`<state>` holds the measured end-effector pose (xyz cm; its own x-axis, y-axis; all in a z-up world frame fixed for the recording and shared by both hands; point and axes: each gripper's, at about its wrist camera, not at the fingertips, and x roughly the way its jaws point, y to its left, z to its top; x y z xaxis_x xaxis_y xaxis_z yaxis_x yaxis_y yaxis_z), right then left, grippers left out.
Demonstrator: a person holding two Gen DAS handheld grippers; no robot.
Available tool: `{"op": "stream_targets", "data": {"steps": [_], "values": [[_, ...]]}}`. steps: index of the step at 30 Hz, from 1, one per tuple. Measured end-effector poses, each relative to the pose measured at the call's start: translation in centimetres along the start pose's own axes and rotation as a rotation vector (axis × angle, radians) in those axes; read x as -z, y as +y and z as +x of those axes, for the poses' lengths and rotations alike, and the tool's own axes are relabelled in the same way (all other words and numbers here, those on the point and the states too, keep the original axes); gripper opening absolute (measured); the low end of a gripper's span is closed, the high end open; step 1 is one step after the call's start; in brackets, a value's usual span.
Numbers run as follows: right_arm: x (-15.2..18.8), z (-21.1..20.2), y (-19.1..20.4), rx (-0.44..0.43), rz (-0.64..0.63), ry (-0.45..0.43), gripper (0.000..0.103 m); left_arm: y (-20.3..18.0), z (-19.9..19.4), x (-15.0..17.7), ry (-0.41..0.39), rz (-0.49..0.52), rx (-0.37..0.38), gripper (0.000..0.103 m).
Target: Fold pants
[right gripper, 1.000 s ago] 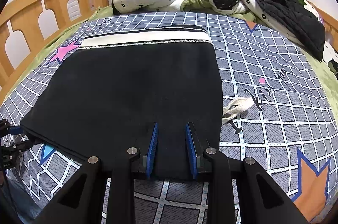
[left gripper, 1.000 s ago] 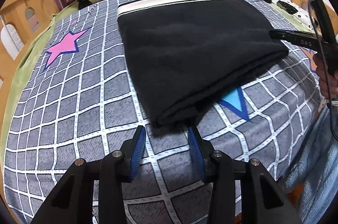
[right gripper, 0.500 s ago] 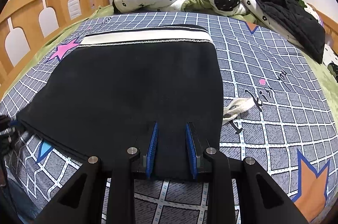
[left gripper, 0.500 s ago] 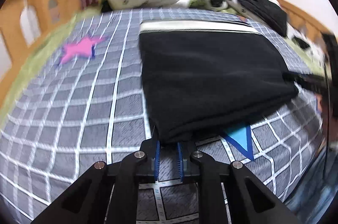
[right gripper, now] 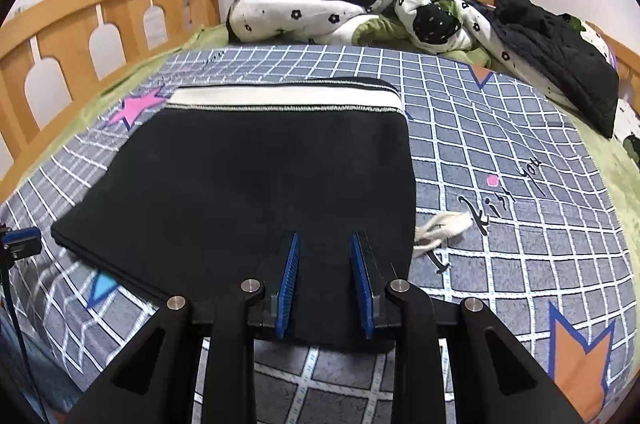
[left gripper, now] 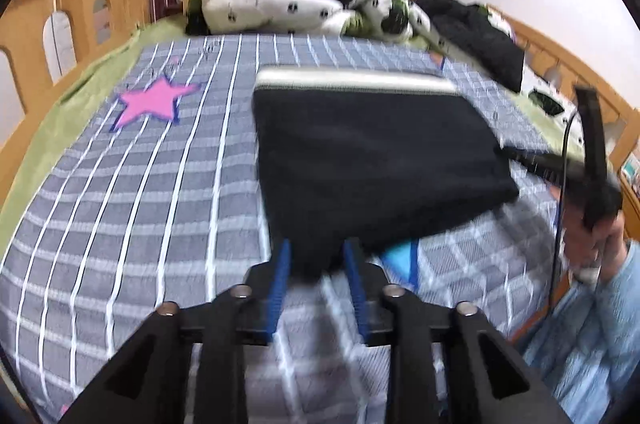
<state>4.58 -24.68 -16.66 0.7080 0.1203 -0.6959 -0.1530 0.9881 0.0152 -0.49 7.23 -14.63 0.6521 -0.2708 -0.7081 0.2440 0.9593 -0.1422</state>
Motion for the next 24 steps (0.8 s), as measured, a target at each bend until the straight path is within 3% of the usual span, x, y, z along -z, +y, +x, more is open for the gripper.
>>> {"op": "stream_targets", "data": {"steps": [4, 8, 13, 16, 20, 24], "values": [[0.2, 2.3, 0.2, 0.030, 0.009, 0.042, 0.027, -0.9, 3.3, -2.9, -0.019, -0.071, 0.053, 0.029], [1.1, 2.5, 0.0, 0.033, 0.010, 0.026, 0.027, -1.9, 7.5, -2.7, 0.037, -0.046, -0.013, 0.031], [2.3, 2.0, -0.7, 0.012, 0.018, 0.045, 0.027, -0.9, 6.7, -0.5, 0.005, -0.116, 0.043, 0.035], [3.3, 2.0, -0.5, 0.028, -0.009, 0.068, 0.028, -1.5, 5.7, 0.5, -0.002, -0.050, 0.009, 0.035], [3.4, 1.4, -1.3, -0.008, 0.073, 0.096, 0.028, -1.8, 4.8, 1.4, 0.003, -0.030, -0.031, 0.037], [2.9, 0.5, -1.4, 0.020, 0.095, 0.105, 0.028, -2.0, 4.1, 1.8, 0.045, 0.011, -0.088, 0.037]]}}
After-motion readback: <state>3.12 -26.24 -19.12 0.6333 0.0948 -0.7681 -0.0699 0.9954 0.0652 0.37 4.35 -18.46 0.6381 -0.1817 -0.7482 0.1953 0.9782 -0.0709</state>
